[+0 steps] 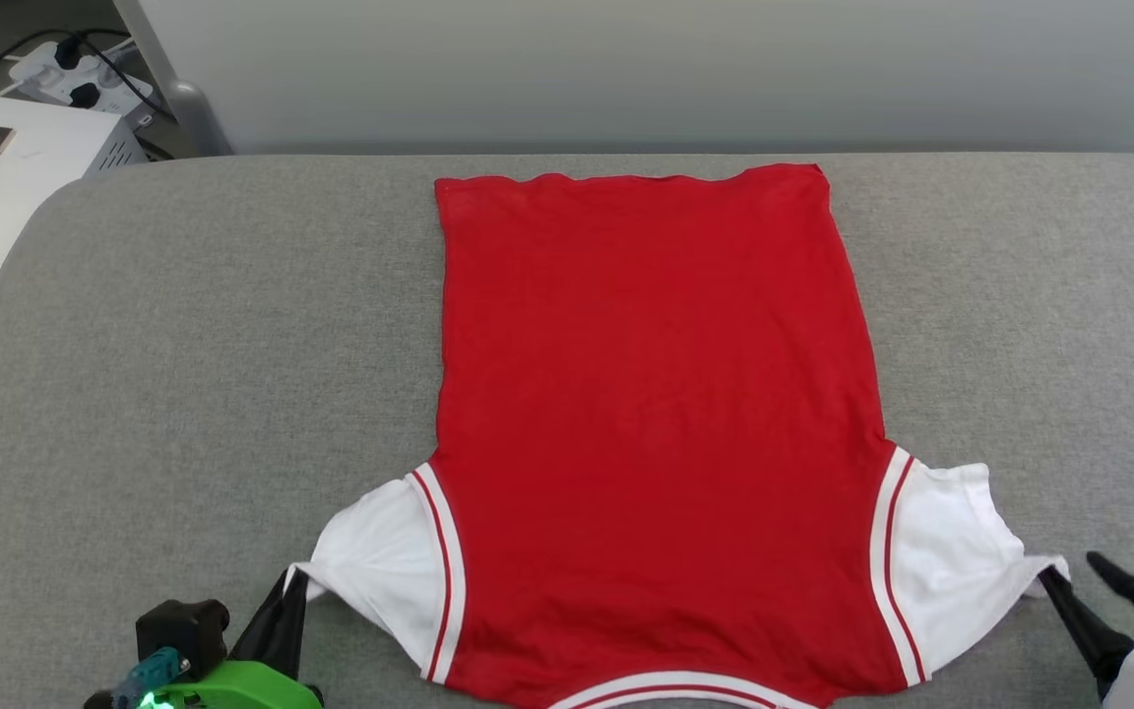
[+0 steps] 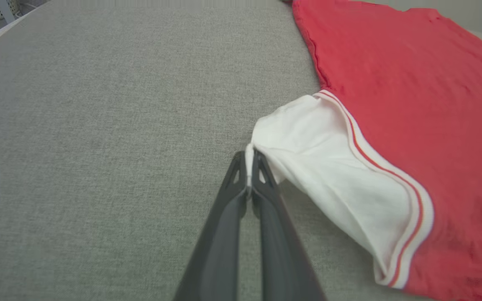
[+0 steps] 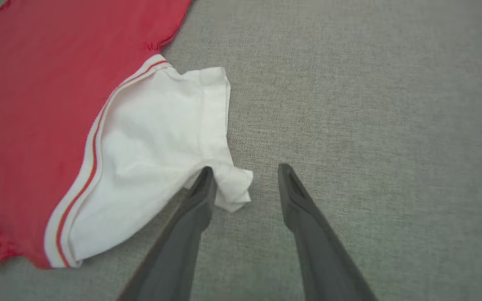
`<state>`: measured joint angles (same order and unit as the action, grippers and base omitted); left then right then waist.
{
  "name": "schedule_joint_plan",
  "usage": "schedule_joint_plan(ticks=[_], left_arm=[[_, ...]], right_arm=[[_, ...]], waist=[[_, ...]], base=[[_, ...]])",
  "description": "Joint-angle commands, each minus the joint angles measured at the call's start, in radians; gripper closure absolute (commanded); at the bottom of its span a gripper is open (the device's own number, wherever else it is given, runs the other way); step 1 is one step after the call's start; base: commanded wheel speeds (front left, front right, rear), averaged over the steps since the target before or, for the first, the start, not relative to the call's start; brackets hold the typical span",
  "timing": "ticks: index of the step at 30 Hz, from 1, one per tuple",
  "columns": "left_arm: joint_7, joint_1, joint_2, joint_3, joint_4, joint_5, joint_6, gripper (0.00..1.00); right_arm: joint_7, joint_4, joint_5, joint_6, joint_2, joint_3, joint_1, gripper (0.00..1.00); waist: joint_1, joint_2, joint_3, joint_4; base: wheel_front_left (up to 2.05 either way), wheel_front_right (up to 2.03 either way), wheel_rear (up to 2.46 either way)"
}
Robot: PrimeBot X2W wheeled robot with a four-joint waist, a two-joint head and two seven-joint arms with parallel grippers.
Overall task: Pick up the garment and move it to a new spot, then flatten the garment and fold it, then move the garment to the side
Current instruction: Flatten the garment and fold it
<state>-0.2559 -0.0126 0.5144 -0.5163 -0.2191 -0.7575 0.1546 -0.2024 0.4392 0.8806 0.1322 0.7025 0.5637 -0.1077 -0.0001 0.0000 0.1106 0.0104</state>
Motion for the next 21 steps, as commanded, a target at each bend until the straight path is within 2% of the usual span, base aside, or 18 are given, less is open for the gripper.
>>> schedule_joint_plan(ticks=[1, 6, 10, 15, 18, 21], left_arm=[[-0.006, -0.004, -0.008, 0.009, 0.018, 0.026, 0.006, 1.00], [-0.006, -0.010, -0.026, 0.024, 0.099, 0.069, 0.020, 1.00], [-0.006, -0.033, -0.032, 0.019, 0.172, 0.112, 0.039, 1.00], [-0.006, -0.078, -0.047, 0.000, 0.247, 0.157, 0.056, 1.00], [-0.006, -0.103, -0.071, 0.000, 0.280, 0.164, 0.064, 1.00], [-0.006, -0.134, -0.097, -0.005, 0.298, 0.180, 0.056, 1.00]], right_arm=[[0.001, -0.022, -0.018, -0.002, 0.012, -0.035, -0.006, 0.00], [0.021, -0.135, -0.091, -0.002, 0.059, -0.186, -0.042, 0.00], [0.087, -0.241, -0.140, -0.002, 0.086, -0.331, -0.115, 0.00], [0.275, -0.345, -0.163, -0.002, 0.107, -0.434, -0.288, 0.00], [0.399, -0.356, -0.175, -0.002, 0.120, -0.438, -0.430, 0.00], [0.557, -0.312, -0.181, -0.002, 0.127, -0.404, -0.589, 0.00]], waist=[[0.0001, 0.0000, 0.001, 0.006], [0.0001, 0.0000, 0.023, 0.033], [0.0001, 0.0000, 0.068, 0.075], [0.0001, 0.0000, 0.163, 0.143], [0.0001, 0.0000, 0.228, 0.183], [0.0001, 0.0000, 0.290, 0.226]], base=[[0.00, 0.00, 0.00], [0.00, 0.00, 0.00], [0.00, 0.00, 0.00], [0.00, 0.00, 0.00], [0.00, 0.00, 0.00], [0.00, 0.00, 0.00]])
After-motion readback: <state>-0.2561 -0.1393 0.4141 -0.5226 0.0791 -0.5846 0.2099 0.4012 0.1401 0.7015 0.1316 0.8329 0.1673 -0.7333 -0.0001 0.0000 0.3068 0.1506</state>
